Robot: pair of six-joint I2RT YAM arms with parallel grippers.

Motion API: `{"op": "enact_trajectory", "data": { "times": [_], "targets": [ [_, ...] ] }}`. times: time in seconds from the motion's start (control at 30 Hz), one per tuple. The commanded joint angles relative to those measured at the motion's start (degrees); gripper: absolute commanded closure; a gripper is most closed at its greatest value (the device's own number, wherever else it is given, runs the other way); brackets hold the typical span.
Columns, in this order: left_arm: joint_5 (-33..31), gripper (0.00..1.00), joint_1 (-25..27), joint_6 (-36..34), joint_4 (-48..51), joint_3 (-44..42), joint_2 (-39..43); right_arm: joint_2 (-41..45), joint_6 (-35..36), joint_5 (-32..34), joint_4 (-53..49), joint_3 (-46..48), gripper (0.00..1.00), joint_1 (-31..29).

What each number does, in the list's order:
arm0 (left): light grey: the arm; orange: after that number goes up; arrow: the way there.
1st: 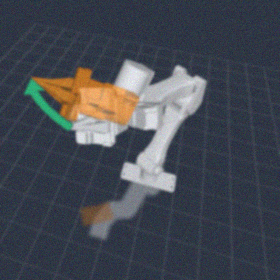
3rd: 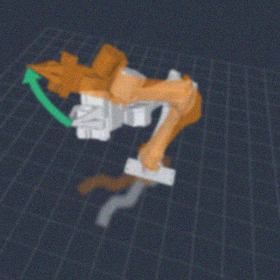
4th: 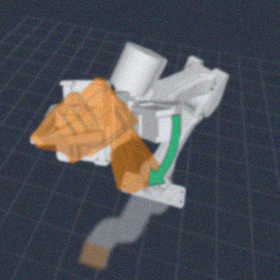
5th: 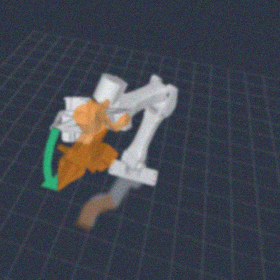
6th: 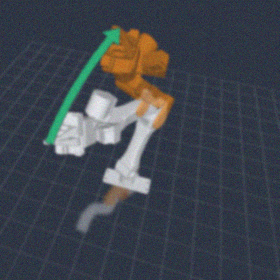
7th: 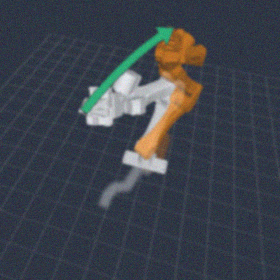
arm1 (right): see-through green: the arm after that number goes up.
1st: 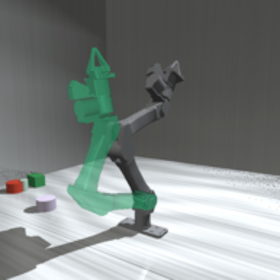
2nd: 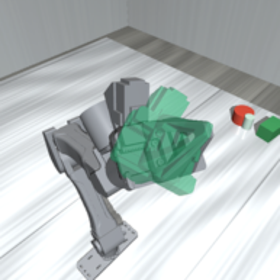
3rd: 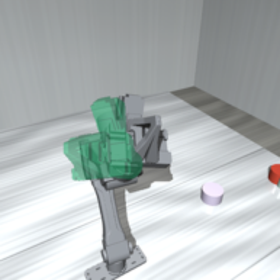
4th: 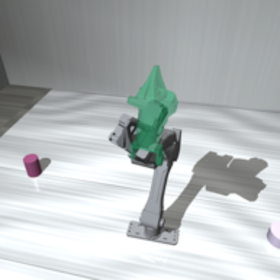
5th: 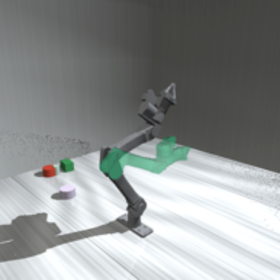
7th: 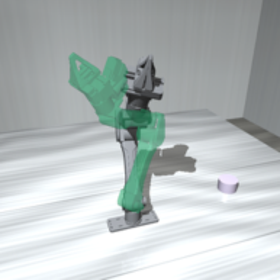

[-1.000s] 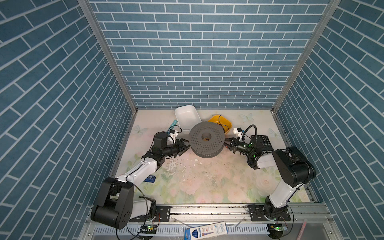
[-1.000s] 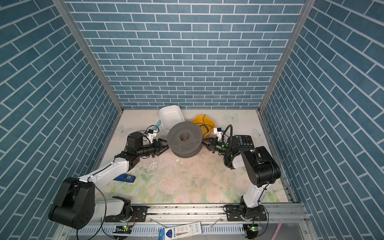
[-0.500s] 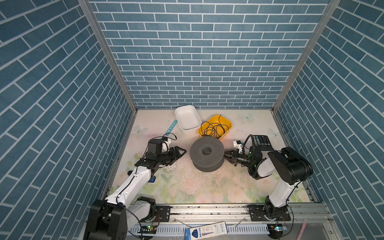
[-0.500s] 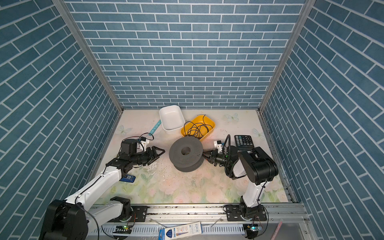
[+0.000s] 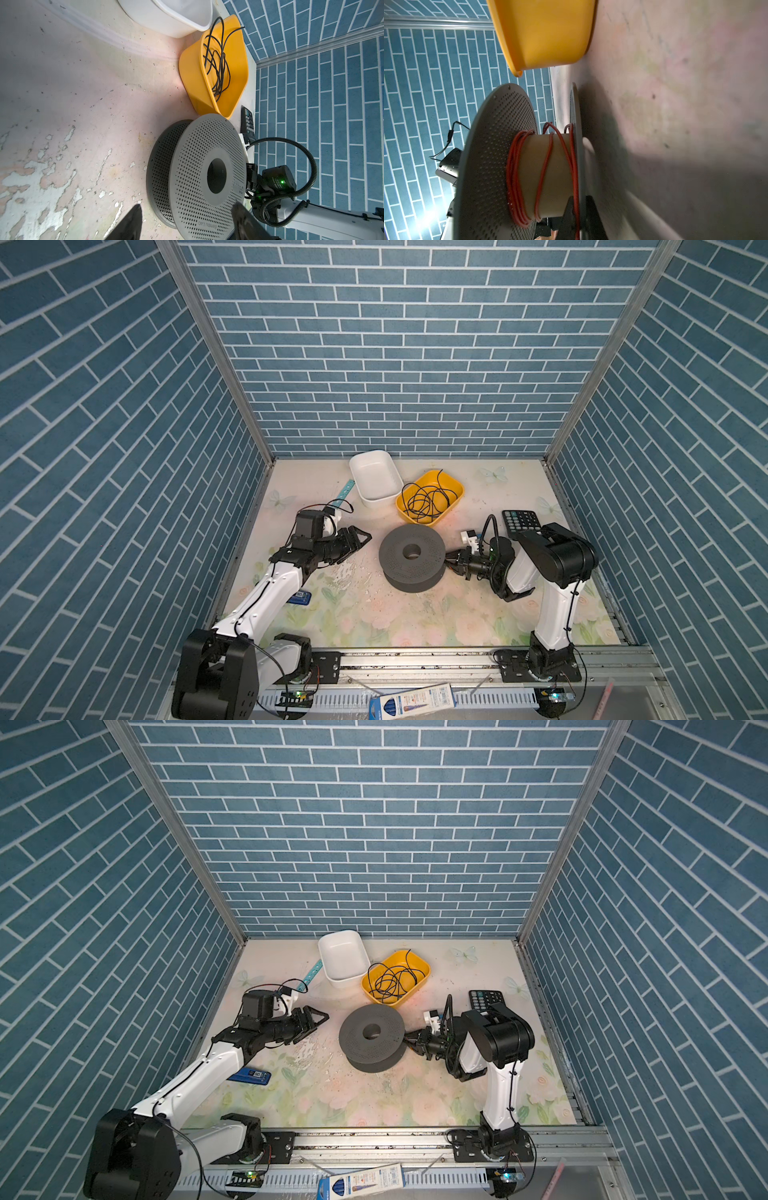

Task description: Wrap the cables

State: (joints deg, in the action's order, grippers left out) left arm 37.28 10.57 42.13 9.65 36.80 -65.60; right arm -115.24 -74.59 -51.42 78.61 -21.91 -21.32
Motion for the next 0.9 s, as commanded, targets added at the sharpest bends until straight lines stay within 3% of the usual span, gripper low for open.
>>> {"op": "enact_trajectory", "data": {
  "times": [0.0, 0.13, 0.27, 0.4, 0.87],
  "targets": [
    [-0.2, 0.28, -0.5, -2.3, 2.3, 1.9, -0.1, -3.2, 3.0, 0.7, 1.2, -1.9, 0.93, 0.1],
    [0.1, 0.25, -0.8, -3.2, 4.1, 2.9, -0.1, -4.4, 3.6, 0.8, 1.2, -1.8, 0.78, 0.1],
    [0.0, 0.24, -0.9, -3.5, 5.1, 2.9, 0.6, -2.8, 4.4, 2.0, 1.0, 0.5, 0.48, 0.6],
    [0.3, 0.24, -1.1, -3.7, 5.4, 3.0, 0.8, -0.7, 5.5, 2.7, -1.5, 1.9, 0.37, 0.8],
    [-1.6, 0.2, -3.9, -11.3, 14.9, 10.8, -0.1, 16.0, 14.1, 8.9, -27.1, 4.1, 0.3, 1.9]
  ]
}}
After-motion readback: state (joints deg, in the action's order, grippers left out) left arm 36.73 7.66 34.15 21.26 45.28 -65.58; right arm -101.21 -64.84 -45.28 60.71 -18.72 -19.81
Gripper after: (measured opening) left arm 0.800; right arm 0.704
